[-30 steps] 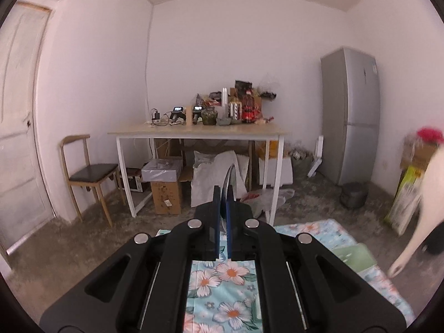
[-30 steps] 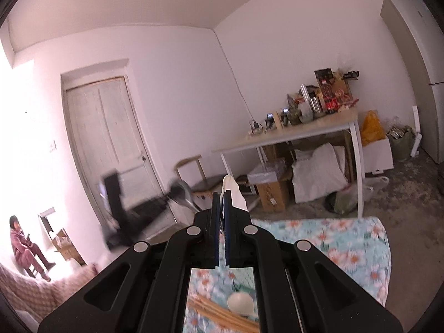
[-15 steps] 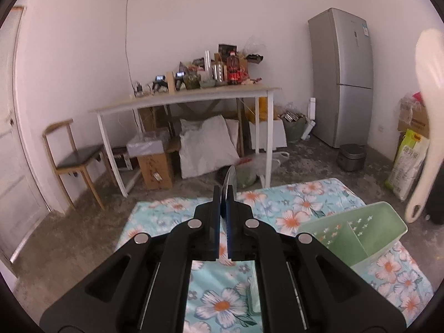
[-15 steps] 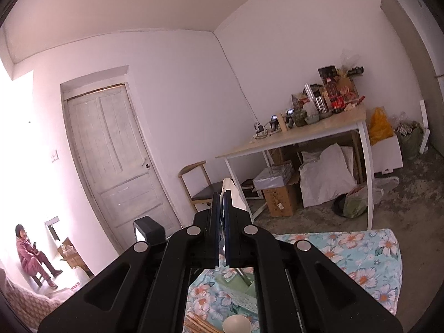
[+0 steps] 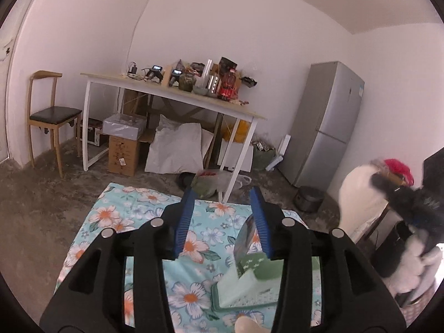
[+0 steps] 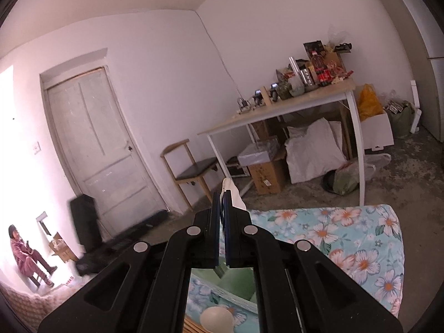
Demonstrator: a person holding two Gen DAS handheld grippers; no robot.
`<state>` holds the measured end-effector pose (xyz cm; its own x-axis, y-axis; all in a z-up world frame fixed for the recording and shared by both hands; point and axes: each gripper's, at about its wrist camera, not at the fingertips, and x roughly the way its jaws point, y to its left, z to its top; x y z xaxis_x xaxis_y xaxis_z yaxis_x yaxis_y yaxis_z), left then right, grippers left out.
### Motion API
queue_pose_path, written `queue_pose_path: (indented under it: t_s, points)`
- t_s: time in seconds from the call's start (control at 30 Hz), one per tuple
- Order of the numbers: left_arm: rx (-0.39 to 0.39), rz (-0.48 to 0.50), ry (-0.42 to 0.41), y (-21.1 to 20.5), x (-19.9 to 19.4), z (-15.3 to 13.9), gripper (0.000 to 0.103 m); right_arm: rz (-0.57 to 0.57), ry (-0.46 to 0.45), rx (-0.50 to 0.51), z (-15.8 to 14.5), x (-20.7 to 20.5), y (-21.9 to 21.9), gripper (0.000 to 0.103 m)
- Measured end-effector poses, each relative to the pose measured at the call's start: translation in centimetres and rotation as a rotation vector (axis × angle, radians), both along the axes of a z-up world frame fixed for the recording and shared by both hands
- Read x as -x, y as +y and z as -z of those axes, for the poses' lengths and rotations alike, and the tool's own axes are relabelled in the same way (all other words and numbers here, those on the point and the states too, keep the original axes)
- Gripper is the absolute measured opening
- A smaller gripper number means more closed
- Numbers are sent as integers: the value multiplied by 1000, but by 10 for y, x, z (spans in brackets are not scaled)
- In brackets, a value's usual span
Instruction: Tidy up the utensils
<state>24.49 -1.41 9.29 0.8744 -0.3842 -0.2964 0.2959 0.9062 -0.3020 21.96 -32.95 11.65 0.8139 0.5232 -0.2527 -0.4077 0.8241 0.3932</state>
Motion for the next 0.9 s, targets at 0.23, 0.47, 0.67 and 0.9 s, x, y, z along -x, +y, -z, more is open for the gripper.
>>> queue_pose_path:
  t_s: [0.23, 0.47, 0.67, 0.9]
  points:
    - [24, -12, 43, 30, 40, 16, 51, 38, 114, 160, 37, -3, 15, 4]
    - [27, -28, 89, 44, 82, 40, 55, 84, 78, 176, 30, 18, 10, 36]
    - [55, -32, 118, 49, 106, 50, 55, 126, 46, 159, 19, 59, 4, 55]
    - [79, -38, 164, 51, 120, 62, 57, 103, 193, 262, 63, 105, 31, 71]
